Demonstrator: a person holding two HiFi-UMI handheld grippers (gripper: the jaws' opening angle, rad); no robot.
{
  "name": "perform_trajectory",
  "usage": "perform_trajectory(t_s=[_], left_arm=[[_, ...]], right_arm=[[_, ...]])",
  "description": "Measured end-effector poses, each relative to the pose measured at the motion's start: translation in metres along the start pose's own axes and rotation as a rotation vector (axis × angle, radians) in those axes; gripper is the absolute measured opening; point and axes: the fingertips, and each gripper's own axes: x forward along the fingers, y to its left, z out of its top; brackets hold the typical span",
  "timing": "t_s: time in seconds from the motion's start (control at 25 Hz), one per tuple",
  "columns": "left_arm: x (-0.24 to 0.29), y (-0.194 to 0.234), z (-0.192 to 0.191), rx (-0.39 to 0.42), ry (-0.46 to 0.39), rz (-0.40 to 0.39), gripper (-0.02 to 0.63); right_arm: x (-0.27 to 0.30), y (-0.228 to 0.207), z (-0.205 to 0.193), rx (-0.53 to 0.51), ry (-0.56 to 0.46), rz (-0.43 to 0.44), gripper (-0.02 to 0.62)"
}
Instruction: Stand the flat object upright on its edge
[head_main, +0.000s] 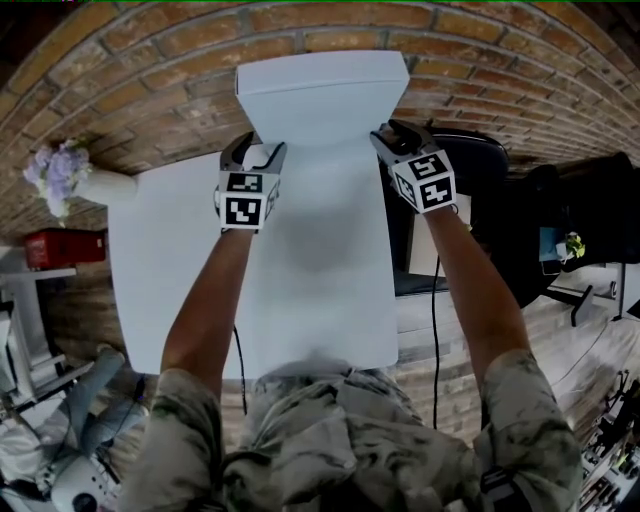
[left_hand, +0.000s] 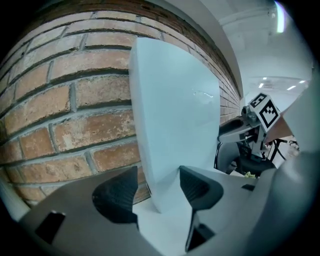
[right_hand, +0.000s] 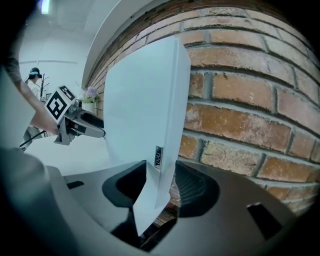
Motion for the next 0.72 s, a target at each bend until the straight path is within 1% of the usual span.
perform_trajectory(t_s=[0.2, 0.44, 0.72], left_arm=[[-0.014, 0.004, -0.001, -0.017, -0.005, 0.016, 0.259], [-0.040, 0.003, -0.010, -0.035, -0.005, 0.045, 0.259], [-0.083, -0.020, -0.019, -0.058, -0.018, 0.045, 0.258]], right_arm=[[-0.013, 0.000, -0.001, 0.018, -0.002, -0.004, 0.198], [-0.033, 0.016, -0.003, 0.041, -0.012, 0.005, 0.195], [-0.073, 0.046, -0.011, 0.050, -0.022, 0.024, 0.183]])
